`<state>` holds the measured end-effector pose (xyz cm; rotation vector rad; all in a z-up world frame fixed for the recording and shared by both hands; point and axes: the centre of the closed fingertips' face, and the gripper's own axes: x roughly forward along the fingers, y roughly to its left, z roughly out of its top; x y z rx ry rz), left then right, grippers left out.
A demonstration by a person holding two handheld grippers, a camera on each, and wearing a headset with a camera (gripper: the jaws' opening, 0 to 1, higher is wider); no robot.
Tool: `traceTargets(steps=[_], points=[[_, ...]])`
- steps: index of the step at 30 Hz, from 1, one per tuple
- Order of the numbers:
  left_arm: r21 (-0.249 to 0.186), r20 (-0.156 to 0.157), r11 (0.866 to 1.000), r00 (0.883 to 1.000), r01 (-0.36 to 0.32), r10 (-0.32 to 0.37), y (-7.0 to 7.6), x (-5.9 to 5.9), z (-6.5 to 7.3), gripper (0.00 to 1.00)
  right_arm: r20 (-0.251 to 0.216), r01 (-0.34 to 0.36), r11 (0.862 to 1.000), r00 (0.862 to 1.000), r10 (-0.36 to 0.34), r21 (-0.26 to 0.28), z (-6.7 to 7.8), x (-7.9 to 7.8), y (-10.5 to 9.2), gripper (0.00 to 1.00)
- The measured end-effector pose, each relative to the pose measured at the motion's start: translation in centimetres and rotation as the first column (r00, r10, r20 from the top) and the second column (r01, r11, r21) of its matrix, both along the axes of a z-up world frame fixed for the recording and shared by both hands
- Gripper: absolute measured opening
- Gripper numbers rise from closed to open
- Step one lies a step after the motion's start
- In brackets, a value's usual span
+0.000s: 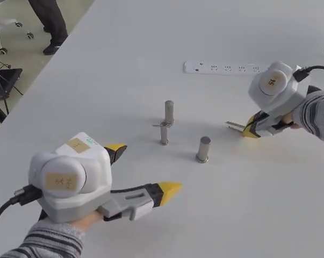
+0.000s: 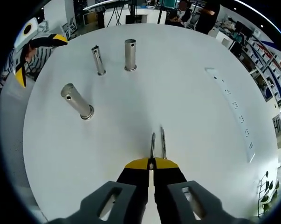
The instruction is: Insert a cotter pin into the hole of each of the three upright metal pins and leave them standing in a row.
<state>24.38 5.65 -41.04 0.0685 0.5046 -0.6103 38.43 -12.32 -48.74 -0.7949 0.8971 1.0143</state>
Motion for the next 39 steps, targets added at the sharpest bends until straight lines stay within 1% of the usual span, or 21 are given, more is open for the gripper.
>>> traceTargets(steps=[3,8,10,11,12,14,15,16,17,20,22,23,25,26,28,31,33,35,37,38,39], points=[[-0.002,-0.001,1.000,1.000,0.001,-0.001,0.0,0.1,0.1,0.74,0.013,0.002,0.999,1.000,-0.002,0.034,0.7,-0.3,0.4,0.00],[-0.011,-0.003,1.000,1.000,0.018,-0.018,-0.5,0.2,0.5,0.70,0.065,-0.022,0.997,0.998,0.017,0.076,2.3,-0.9,1.1,0.00],[-0.028,0.000,0.999,1.000,0.026,-0.026,-0.9,0.4,0.9,0.69,0.086,-0.040,0.995,0.996,0.032,0.094,3.0,-1.2,1.4,0.00],[-0.037,-0.003,0.999,0.999,0.032,-0.032,-1.1,0.5,1.1,0.67,0.106,-0.055,0.993,0.993,0.044,0.103,3.5,-1.4,1.6,0.00],[-0.040,-0.005,0.999,0.999,0.036,-0.036,-1.2,0.6,1.2,0.66,0.113,-0.065,0.992,0.992,0.052,0.109,3.8,-1.7,1.8,0.00],[-0.055,-0.014,0.997,0.999,0.046,-0.047,-1.5,0.9,1.4,0.60,0.124,-0.073,0.989,0.991,0.057,0.125,4.4,-2.1,2.1,0.00],[-0.067,-0.019,0.997,0.999,0.040,-0.042,-1.6,1.0,1.5,0.59,0.131,-0.085,0.988,0.989,0.068,0.127,4.7,-2.4,2.3,0.00],[-0.092,-0.019,0.995,0.999,0.035,-0.036,-1.8,1.3,1.9,0.59,0.142,-0.100,0.987,0.986,0.082,0.123,4.9,-2.6,2.4,0.00],[-0.103,-0.018,0.994,0.999,0.037,-0.039,-2.0,1.4,2.1,0.58,0.158,-0.118,0.986,0.982,0.099,0.116,5.2,-2.9,2.5,0.00],[-0.107,-0.018,0.993,0.999,0.044,-0.046,-2.3,1.8,2.4,0.52,0.180,-0.143,0.982,0.976,0.121,0.121,5.9,-3.7,3.0,0.00],[-0.113,-0.033,0.992,0.998,0.050,-0.054,-2.6,1.9,2.5,0.50,0.175,-0.160,0.976,0.975,0.134,0.146,6.3,-4.4,3.6,0.00],[-0.120,-0.044,0.991,0.997,0.060,-0.066,-2.9,1.8,2.5,0.48,0.172,-0.162,0.970,0.976,0.132,0.179,6.7,-4.7,4.0,0.00],[-0.135,-0.056,0.989,0.996,0.067,-0.075,-3.3,1.8,2.6,0.47,0.178,-0.169,0.969,0.975,0.137,0.179,7.1,-5.1,4.2,0.00],[-0.138,-0.055,0.988,0.995,0.070,-0.078,-3.5,1.7,2.7,0.46,0.194,-0.191,0.964,0.969,0.154,0.186,7.4,-5.4,4.5,0.00],[-0.154,-0.069,0.985,0.994,0.076,-0.088,-3.9,1.6,2.7,0.43,0.201,-0.201,0.960,0.966,0.162,0.196,7.8,-5.8,4.9,0.00],[-0.183,-0.116,0.980,0.989,0.073,-0.095,-4.4,1.4,2.6,0.38,0.234,-0.245,0.950,0.952,0.198,0.193,8.3,-6.5,5.5,0.00],[-0.196,-0.119,0.978,0.988,0.076,-0.101,-4.6,1.4,2.7,0.35,0.249,-0.273,0.943,0.943,0.222,0.192,8.4,-7.1,6.0,0.00],[-0.210,-0.125,0.975,0.987,0.074,-0.101,-4.9,1.5,2.9,0.33,0.266,-0.306,0.934,0.930,0.252,0.186,8.5,-7.6,6.3,0.00],[-0.222,-0.138,0.973,0.985,0.069,-0.101,-5.0,1.6,3.0,0.32,0.282,-0.343,0.925,0.915,0.289,0.165,8.4,-8.2,6.6,0.00],[-0.231,-0.144,0.971,0.985,0.063,-0.099,-5.1,1.7,3.1,0.31,0.292,-0.366,0.918,0.904,0.313,0.151,8.4,-8.7,6.8,0.00],[-0.236,-0.144,0.970,0.985,0.062,-0.098,-5.2,1.7,3.2,0.30,0.299,-0.379,0.914,0.897,0.325,0.144,8.3,-8.9,6.8,0.00]])
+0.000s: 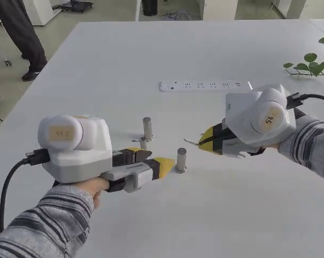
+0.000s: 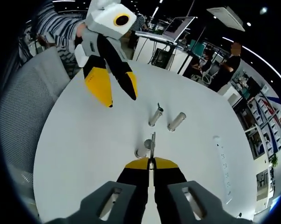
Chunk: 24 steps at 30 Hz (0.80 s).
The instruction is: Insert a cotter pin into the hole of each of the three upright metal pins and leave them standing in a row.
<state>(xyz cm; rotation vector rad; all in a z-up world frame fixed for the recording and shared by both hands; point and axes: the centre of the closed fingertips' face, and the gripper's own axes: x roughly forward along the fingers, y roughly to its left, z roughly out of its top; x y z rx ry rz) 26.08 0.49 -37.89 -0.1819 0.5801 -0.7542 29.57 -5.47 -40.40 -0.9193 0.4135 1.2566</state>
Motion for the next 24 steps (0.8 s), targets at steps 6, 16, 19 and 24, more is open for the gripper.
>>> traceTargets(steps=[6,16,19,24], points=[[-0.064,-0.058,0.998,0.998,-0.016,0.012,-0.7,-0.2,0.2,0.18,0.031,-0.058,0.998,0.998,0.058,0.001,0.2,-1.3,0.8,0.00],[-0.115,-0.083,0.993,0.997,-0.004,-0.006,-1.9,-1.1,0.6,0.12,0.090,-0.166,0.986,0.982,0.167,-0.014,1.0,-3.3,2.5,0.00],[-0.124,-0.086,0.992,0.996,-0.007,-0.004,-2.0,-1.2,0.7,0.10,0.094,-0.179,0.984,0.979,0.179,-0.009,1.2,-3.5,2.8,0.00],[-0.141,-0.097,0.990,0.995,-0.020,0.006,-2.0,-1.1,0.8,0.05,0.098,-0.184,0.983,0.978,0.183,0.002,1.5,-3.7,3.1,0.00]])
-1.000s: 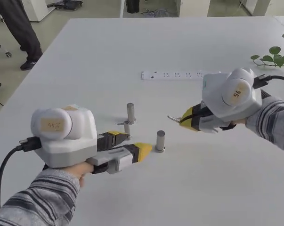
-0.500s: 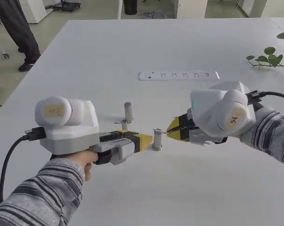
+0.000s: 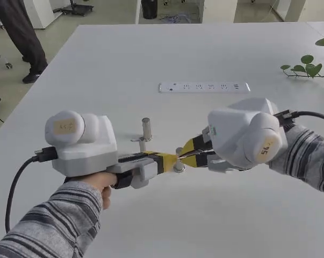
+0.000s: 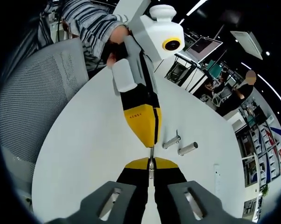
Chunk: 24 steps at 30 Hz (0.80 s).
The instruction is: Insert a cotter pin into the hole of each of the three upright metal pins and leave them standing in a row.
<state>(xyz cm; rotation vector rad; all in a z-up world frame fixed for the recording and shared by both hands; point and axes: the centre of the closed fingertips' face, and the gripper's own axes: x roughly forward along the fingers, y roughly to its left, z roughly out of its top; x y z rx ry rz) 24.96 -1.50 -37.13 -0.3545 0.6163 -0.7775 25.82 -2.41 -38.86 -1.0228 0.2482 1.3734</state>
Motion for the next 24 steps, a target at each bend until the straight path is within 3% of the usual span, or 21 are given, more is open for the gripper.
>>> traceTargets(steps=[12,18,20,22,24], points=[[-0.061,-0.042,0.998,0.999,-0.034,0.032,0.09,-0.11,-0.15,0.00,0.001,-0.003,1.000,1.000,0.003,0.016,0.41,-0.42,0.43,0.00],[-0.064,-0.040,0.997,0.999,-0.033,0.031,0.12,-0.26,-0.03,0.00,-0.017,0.010,0.999,1.000,-0.010,0.030,0.53,-0.55,0.56,0.00],[-0.054,-0.017,0.998,1.000,-0.020,0.019,0.06,-0.36,0.09,0.00,-0.039,0.023,0.999,0.999,-0.021,0.041,0.56,-0.57,0.59,0.00],[-0.021,0.024,1.000,1.000,0.005,-0.004,0.00,-0.44,0.09,0.00,-0.107,0.067,0.996,0.992,-0.060,0.065,0.45,-0.68,0.60,0.00],[0.003,0.044,1.000,0.999,0.022,-0.022,-0.08,-0.61,-0.02,0.00,-0.135,0.090,0.993,0.988,-0.079,0.077,0.42,-0.59,0.50,0.00]])
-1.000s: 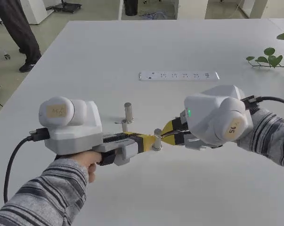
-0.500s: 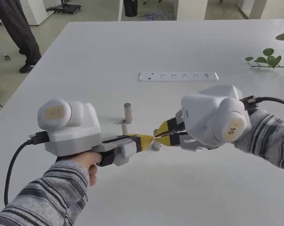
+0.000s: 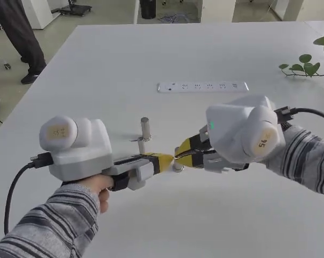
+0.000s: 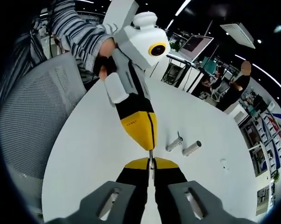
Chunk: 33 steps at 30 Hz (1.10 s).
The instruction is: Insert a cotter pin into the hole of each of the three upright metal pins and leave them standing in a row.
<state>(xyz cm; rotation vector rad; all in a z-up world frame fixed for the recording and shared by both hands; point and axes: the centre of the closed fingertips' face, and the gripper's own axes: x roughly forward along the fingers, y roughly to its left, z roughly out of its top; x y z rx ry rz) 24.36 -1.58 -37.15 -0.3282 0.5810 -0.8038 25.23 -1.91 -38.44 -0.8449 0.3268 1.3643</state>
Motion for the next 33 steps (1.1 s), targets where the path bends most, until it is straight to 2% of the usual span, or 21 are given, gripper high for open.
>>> traceTargets(steps=[1,3,4,7,9,10,11,14,15,16,17,18,19,20,22,25,27,28,29,32,33], points=[[0.005,0.005,1.000,1.000,-0.003,0.003,0.1,0.2,-0.1,0.00,-0.007,0.009,1.000,1.000,-0.009,0.010,0.0,0.1,0.0,0.00],[0.018,0.023,1.000,1.000,0.018,-0.019,0.0,0.1,-0.2,0.00,-0.076,0.045,0.999,0.996,-0.042,0.030,-0.2,-0.3,-0.2,0.00],[0.044,0.049,0.998,0.998,0.041,-0.043,0.0,-0.1,-0.3,0.00,-0.097,0.061,0.997,0.994,-0.057,0.039,-0.2,-0.2,-0.3,0.02],[0.115,0.089,0.990,0.992,0.083,-0.093,0.2,-0.5,-0.7,0.00,-0.207,0.120,0.991,0.973,-0.106,0.058,-0.8,-0.6,-0.9,0.04],[0.158,0.141,0.983,0.984,0.090,-0.113,0.5,-0.4,-0.8,0.00,-0.249,0.156,0.986,0.959,-0.136,0.064,-1.0,-0.6,-1.3,0.05],[0.201,0.160,0.974,0.977,0.109,-0.142,0.6,-0.6,-1.0,0.00,-0.283,0.174,0.982,0.948,-0.148,0.072,-1.1,-0.7,-1.4,0.06],[0.227,0.164,0.968,0.975,0.109,-0.149,0.8,-0.6,-1.3,0.00,-0.330,0.210,0.973,0.929,-0.169,0.094,-1.2,-0.7,-1.5,0.06],[0.233,0.179,0.964,0.968,0.130,-0.174,0.7,-1.0,-1.4,0.00,-0.409,0.264,0.957,0.892,-0.195,0.121,-1.3,-0.6,-2.0,0.07],[0.274,0.211,0.950,0.954,0.150,-0.211,0.8,-1.0,-1.6,0.00,-0.431,0.266,0.955,0.883,-0.186,0.133,-1.2,-0.8,-2.1,0.09],[0.294,0.222,0.941,0.946,0.165,-0.235,0.8,-1.2,-1.7,0.00,-0.454,0.272,0.952,0.872,-0.182,0.142,-1.2,-1.0,-2.1,0.10],[0.311,0.231,0.931,0.936,0.189,-0.267,0.6,-1.6,-1.9,0.00,-0.488,0.291,0.944,0.853,-0.183,0.155,-1.1,-1.1,-2.2,0.11],[0.319,0.238,0.927,0.929,0.200,-0.282,0.5,-1.8,-1.9,0.00,-0.508,0.288,0.944,0.845,-0.169,0.164,-1.0,-1.5,-2.1,0.12],[0.311,0.237,0.928,0.928,0.206,-0.286,0.5,-2.0,-2.0,0.00,-0.528,0.283,0.943,0.835,-0.154,0.173,-1.0,-1.8,-2.1,0.13],[0.310,0.245,0.927,0.925,0.211,-0.292,0.5,-2.1,-1.9,0.00,-0.540,0.303,0.937,0.825,-0.165,0.176,-1.0,-1.8,-2.2,0.14],[0.321,0.265,0.923,0.915,0.214,-0.304,0.4,-2.2,-1.8,0.00,-0.566,0.305,0.937,0.808,-0.161,0.169,-1.3,-2.2,-2.3,0.14],[0.322,0.278,0.919,0.905,0.228,-0.322,0.1,-2.7,-1.6,0.00,-0.583,0.299,0.937,0.799,-0.144,0.178,-1.4,-2.8,-2.2,0.14],[0.323,0.281,0.913,0.895,0.250,-0.345,-0.1,-3.1,-1.5,0.00,-0.612,0.278,0.941,0.784,-0.105,0.195,-1.1,-3.7,-1.9,0.13],[0.320,0.284,0.913,0.894,0.254,-0.348,-0.1,-3.2,-1.5,0.00,-0.615,0.278,0.940,0.782,-0.103,0.197,-1.1,-3.8,-1.8,0.13],[0.319,0.286,0.912,0.891,0.259,-0.353,-0.2,-3.4,-1.4,0.00,-0.611,0.260,0.945,0.787,-0.087,0.200,-1.1,-4.2,-1.8,0.13],[0.304,0.299,0.912,0.882,0.274,-0.365,-0.2,-3.8,-1.0,0.00,-0.611,0.239,0.949,0.789,-0.066,0.205,-1.1,-4.7,-1.5,0.13],[0.296,0.297,0.913,0.881,0.280,-0.367,-0.2,-3.9,-0.9,0.00,-0.618,0.232,0.949,0.785,-0.053,0.212,-0.9,-5.0,-1.4,0.12]])
